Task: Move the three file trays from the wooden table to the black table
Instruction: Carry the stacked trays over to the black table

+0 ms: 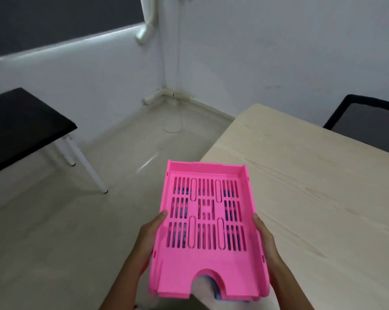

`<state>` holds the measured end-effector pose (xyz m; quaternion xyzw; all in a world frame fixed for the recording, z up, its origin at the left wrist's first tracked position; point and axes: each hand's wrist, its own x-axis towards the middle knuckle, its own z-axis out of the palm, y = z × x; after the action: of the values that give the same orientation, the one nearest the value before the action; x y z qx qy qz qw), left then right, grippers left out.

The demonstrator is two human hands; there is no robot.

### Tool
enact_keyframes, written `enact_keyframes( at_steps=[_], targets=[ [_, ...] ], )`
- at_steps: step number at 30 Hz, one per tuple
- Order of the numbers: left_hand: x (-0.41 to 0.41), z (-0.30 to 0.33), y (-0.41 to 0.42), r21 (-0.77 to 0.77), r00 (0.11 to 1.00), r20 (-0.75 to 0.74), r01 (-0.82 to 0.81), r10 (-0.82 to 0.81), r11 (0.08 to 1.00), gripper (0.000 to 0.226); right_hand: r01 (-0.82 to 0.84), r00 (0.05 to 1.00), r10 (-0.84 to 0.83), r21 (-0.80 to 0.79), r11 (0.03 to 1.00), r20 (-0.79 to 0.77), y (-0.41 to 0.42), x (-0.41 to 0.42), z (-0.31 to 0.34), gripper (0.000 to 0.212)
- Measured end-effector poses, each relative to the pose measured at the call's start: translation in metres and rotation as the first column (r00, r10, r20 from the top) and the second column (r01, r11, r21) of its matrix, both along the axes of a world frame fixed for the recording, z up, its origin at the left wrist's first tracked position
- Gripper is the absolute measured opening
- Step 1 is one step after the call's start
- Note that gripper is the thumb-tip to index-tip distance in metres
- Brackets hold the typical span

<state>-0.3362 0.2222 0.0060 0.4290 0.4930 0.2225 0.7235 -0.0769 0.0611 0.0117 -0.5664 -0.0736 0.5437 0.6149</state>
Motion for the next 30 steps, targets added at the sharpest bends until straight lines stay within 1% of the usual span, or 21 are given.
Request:
enact_keyframes(
  at_steps=[3, 5, 8, 10, 13, 18, 24, 27, 30],
  targets=[
    [-0.064, -0.002, 0.03, -0.02, 0.991, -0.012, -0.133, 0.133, 0.991, 0.063, -0.133, 0.991, 0.133, -0.005, 0.991, -0.013, 0.06, -0.045, -0.003, 0.05],
    [-0.111, -0.001, 0.051, -0.033, 0.973, -0.016, -0.229, 0.228, 0.973, 0.057, -0.223, 0.974, 0.224, -0.027, 0.974, 0.022, 0.107, -0.081, -0.007, 0.05],
    [-0.195, -0.003, 0.079, -0.036, 0.908, -0.033, -0.418, 0.417, 0.908, 0.049, -0.373, 0.923, 0.376, -0.057, 0.926, 0.081, 0.185, -0.151, -0.01, 0.052],
    [-0.235, 0.002, 0.091, -0.026, 0.884, -0.035, -0.468, 0.467, 0.883, 0.047, -0.443, 0.889, 0.447, -0.066, 0.894, 0.099, 0.225, -0.187, -0.011, 0.055],
    [-0.305, 0.012, 0.114, 0.011, 0.813, -0.05, -0.581, 0.58, 0.814, 0.048, -0.535, 0.84, 0.537, -0.041, 0.844, 0.077, 0.29, -0.257, -0.009, 0.06],
    [-0.393, 0.028, 0.17, 0.079, 0.719, -0.028, -0.691, 0.695, 0.718, 0.046, -0.682, 0.73, 0.678, 0.032, 0.731, 0.086, 0.399, -0.352, 0.01, 0.058],
    [-0.477, 0.039, 0.279, 0.112, 0.594, 0.022, -0.801, 0.804, 0.588, 0.046, -0.8, 0.599, 0.796, 0.083, 0.594, 0.082, 0.543, -0.442, 0.02, 0.063],
    [-0.517, 0.04, 0.347, 0.08, 0.539, 0.074, -0.842, 0.839, 0.534, 0.05, -0.846, 0.529, 0.846, 0.107, 0.521, 0.063, 0.626, -0.491, 0.017, 0.066],
    [-0.551, 0.039, 0.416, 0.037, 0.486, 0.095, -0.874, 0.869, 0.485, 0.055, -0.863, 0.499, 0.866, 0.106, 0.494, 0.022, 0.707, -0.536, 0.014, 0.059]
  ],
)
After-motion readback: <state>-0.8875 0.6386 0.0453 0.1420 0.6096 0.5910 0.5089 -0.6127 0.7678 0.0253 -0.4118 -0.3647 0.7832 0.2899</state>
